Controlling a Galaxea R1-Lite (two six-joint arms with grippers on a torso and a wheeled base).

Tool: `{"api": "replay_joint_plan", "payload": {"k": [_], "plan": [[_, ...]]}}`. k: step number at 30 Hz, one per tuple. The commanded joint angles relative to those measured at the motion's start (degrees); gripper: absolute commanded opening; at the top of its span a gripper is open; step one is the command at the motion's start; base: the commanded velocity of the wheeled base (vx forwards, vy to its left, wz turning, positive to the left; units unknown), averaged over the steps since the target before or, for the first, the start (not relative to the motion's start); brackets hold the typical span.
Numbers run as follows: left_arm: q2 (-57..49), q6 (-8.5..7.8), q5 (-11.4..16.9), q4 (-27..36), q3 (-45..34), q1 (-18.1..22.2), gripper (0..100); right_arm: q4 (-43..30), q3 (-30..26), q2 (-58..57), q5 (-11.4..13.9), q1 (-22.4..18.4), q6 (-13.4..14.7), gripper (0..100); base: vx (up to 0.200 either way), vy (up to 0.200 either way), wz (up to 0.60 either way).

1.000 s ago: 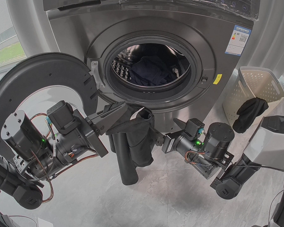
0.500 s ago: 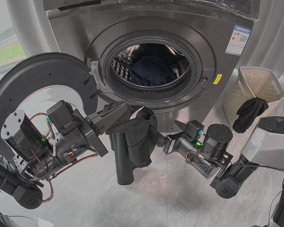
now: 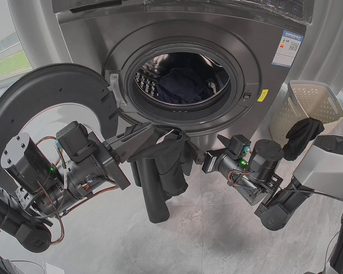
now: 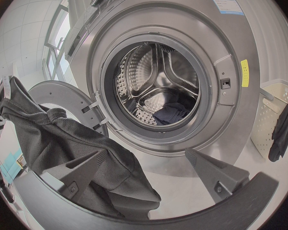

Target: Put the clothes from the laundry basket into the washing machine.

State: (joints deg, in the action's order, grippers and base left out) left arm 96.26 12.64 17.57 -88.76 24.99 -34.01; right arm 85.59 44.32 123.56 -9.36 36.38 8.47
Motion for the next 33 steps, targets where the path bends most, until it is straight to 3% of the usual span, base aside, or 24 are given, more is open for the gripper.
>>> {"api": "replay_joint_plan", "payload": {"k": [1, 6, 9, 18, 23, 33], "plan": [[0.0, 0.01, 0.0, 0.0, 0.1, 0.0, 0, 0.0, 0.1, 0.3, -0.1, 0.9, 0.0, 100, 0.0, 0.0, 0.0], [-0.1, 0.01, 0.0, 0.0, 0.1, 0.0, 0, -0.4, 2.1, 1.0, -0.7, 0.2, -0.1, 100, 0.0, 0.0, 0.0], [0.0, 0.01, 0.0, 0.0, 0.1, 0.0, 0, -0.8, 3.8, 1.8, -0.5, -2.5, 0.1, 100, 0.0, 0.0, 0.0], [0.1, 0.01, 0.0, 0.0, 0.3, 0.1, 0, -0.2, 2.1, 1.9, -0.5, 0.5, 0.1, 100, 0.0, 0.0, 0.0], [0.2, 0.1, -0.1, 0.0, 0.7, 0.6, 0, 0.3, -1.8, 1.0, -0.7, 2.6, 0.2, 100, 0.0, 0.0, 0.0], [0.2, 0.1, -0.1, 0.0, 0.8, 0.5, 0, 1.0, -13.7, -4.8, 0.0, 2.1, 0.1, 100, 0.0, 0.0, 0.0]]}}
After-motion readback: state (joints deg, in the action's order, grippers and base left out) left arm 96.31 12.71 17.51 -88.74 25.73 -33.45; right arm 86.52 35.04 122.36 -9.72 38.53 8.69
